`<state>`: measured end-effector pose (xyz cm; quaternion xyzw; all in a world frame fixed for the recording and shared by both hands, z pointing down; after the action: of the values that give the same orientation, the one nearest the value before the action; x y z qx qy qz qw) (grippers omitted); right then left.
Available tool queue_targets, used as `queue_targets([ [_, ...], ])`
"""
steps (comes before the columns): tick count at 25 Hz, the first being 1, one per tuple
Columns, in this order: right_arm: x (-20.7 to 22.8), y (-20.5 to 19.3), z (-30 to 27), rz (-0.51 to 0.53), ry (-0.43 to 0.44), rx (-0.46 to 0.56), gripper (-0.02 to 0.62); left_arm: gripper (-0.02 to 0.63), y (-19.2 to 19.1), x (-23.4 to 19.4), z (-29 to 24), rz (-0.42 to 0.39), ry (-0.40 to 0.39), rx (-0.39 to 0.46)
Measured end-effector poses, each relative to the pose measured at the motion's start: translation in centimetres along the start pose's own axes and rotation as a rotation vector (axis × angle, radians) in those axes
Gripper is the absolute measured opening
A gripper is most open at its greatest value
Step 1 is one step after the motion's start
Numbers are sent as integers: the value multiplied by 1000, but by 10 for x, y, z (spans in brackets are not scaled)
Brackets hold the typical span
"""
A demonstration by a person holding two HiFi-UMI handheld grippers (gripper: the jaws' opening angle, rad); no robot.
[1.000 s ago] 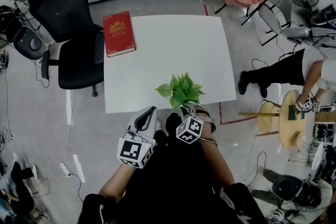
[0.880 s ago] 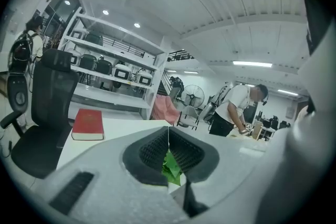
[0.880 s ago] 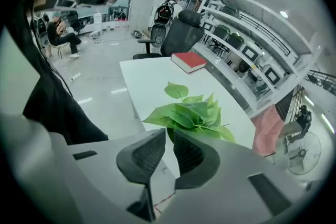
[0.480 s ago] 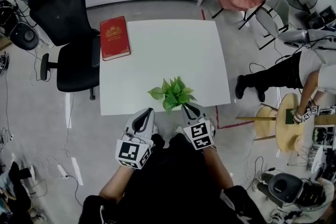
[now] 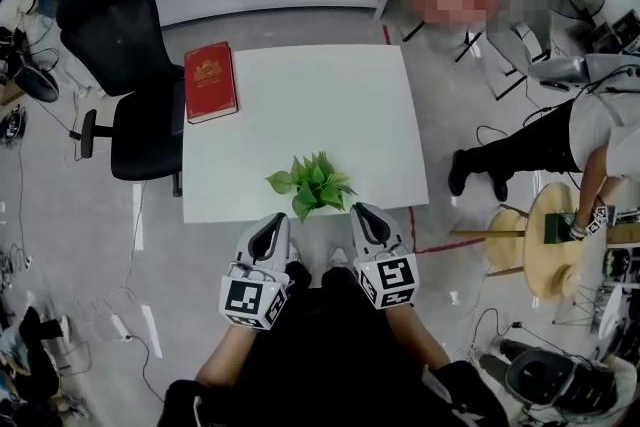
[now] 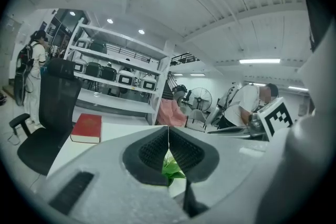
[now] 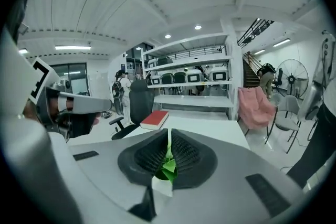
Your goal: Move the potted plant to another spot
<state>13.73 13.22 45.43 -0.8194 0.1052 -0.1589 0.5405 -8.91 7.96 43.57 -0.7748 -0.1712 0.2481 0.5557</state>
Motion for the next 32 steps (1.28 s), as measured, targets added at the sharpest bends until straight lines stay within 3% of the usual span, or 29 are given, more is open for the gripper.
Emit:
queue_targets([
  [4, -3, -2, 21, -37, -2, 57, 26, 17, 2, 12, 8, -2, 46, 42],
  [10, -7, -9, 38, -76, 23, 101, 21, 17, -3, 23, 11, -8, 63, 37],
  [32, 9, -12, 46, -84, 15, 114, 12, 17, -6, 44, 5, -11, 42, 22],
])
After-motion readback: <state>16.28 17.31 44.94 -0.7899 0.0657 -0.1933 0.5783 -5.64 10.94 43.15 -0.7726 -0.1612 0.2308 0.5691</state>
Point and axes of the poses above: the fingertips, and each gripper's own axes: z backward along the fingers, x to its right, y out of its top, the point moved 10 cm from there along z, backward along the fingers, and after that the axes turned 11 degrees about y, right-handed, at the moved point
